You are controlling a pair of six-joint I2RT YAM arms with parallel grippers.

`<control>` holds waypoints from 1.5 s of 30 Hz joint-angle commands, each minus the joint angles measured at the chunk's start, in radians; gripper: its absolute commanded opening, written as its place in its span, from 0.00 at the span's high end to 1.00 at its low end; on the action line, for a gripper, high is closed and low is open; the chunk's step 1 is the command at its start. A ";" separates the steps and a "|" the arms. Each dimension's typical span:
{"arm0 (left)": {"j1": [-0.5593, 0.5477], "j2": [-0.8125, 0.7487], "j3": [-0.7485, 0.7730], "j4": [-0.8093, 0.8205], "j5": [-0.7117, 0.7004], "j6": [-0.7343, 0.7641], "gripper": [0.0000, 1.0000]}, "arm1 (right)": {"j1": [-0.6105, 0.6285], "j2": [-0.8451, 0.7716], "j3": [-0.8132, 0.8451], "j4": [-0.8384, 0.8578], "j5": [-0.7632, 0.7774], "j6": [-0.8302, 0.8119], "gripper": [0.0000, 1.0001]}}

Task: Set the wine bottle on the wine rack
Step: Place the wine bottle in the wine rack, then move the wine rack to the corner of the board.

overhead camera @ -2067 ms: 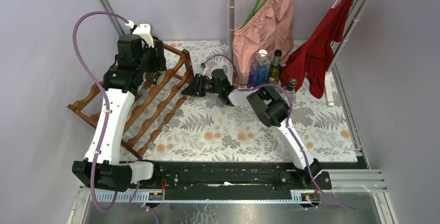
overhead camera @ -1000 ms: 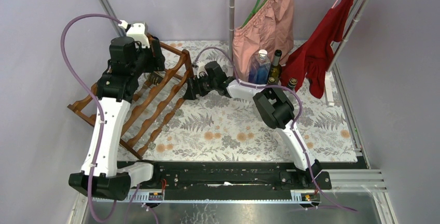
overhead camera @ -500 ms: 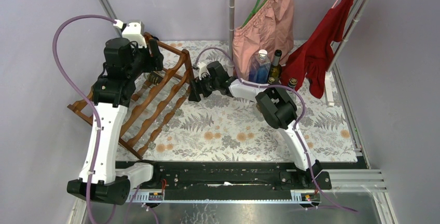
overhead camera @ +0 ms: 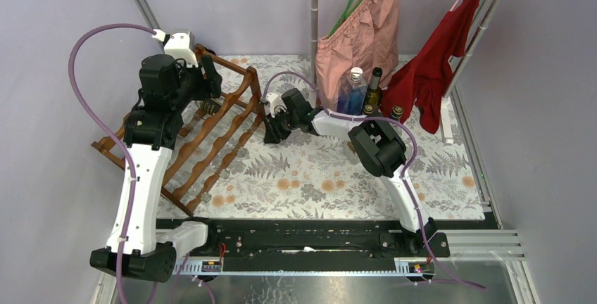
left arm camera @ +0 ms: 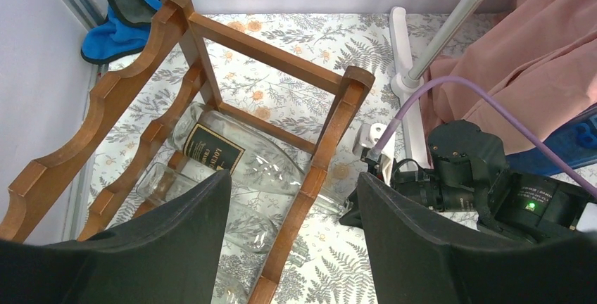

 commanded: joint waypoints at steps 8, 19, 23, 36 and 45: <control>-0.004 -0.027 -0.006 0.067 0.009 -0.018 0.27 | 0.019 0.011 0.136 0.037 -0.051 0.052 0.66; -0.004 -0.018 0.006 0.067 0.018 -0.028 0.27 | 0.026 0.049 0.199 -0.012 -0.034 0.080 0.42; -0.004 -0.021 0.015 0.067 0.025 -0.037 0.27 | 0.015 -0.019 0.149 -0.095 0.014 -0.007 0.19; -0.002 0.054 0.114 -0.105 0.052 -0.003 0.27 | -0.032 -0.251 0.082 -0.365 -0.249 -0.272 0.15; 0.006 0.200 0.126 -0.291 0.227 0.080 0.26 | -0.048 -0.449 0.065 -0.676 -0.570 -0.577 0.17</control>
